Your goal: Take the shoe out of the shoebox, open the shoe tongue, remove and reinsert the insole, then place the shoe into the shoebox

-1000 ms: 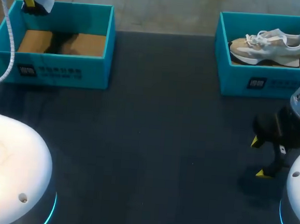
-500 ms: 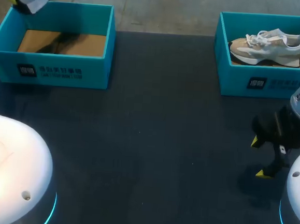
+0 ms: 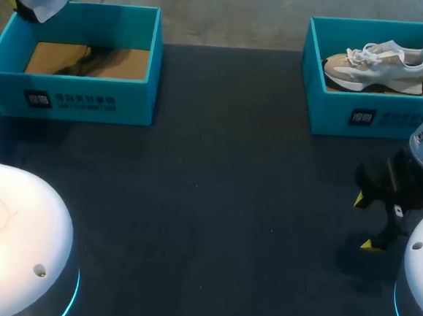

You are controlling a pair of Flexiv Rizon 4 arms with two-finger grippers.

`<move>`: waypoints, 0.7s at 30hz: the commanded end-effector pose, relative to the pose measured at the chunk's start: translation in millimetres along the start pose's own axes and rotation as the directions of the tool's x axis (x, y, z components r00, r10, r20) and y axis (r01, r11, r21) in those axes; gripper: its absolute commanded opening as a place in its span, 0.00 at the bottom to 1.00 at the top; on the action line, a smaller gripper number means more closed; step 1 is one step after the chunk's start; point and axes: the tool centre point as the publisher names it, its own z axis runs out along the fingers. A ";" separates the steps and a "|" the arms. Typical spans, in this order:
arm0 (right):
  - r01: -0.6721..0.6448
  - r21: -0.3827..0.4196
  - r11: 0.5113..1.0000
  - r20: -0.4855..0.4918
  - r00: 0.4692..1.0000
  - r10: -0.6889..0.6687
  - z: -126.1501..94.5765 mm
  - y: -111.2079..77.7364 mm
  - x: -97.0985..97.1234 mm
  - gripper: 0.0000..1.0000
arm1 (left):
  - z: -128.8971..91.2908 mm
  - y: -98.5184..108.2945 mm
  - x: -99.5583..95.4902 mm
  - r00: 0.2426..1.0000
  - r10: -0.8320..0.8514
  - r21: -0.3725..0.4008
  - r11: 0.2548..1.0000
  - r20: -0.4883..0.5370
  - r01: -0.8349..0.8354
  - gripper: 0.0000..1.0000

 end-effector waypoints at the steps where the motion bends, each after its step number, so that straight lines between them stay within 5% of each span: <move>1: 0.000 0.001 1.000 0.002 1.000 0.000 0.2 0.0 1.2 1.00 | 0.8 3.3 -4.2 0.994 0.100 -0.028 0.995 0.031 -0.099 0.00; 5: 0.000 0.001 1.000 0.002 1.000 0.000 0.2 0.0 1.2 1.00 | 7.6 17.6 -7.4 0.922 0.378 -0.009 0.925 0.078 -0.379 0.00; 8: 0.000 0.001 1.000 0.002 1.000 0.000 0.2 0.0 1.2 1.00 | 13.7 23.9 -4.1 0.861 0.502 -0.064 0.865 0.080 -0.498 0.00; 17: 0.000 0.001 1.000 0.002 1.000 0.000 0.2 0.0 1.2 1.00 | 18.6 33.7 13.4 0.700 0.710 -0.159 0.701 0.071 -0.695 0.00; 21: 0.000 0.001 1.000 0.002 1.000 0.000 0.2 0.0 1.2 1.00 | 21.7 38.8 12.3 0.684 0.727 -0.118 0.686 0.064 -0.718 0.00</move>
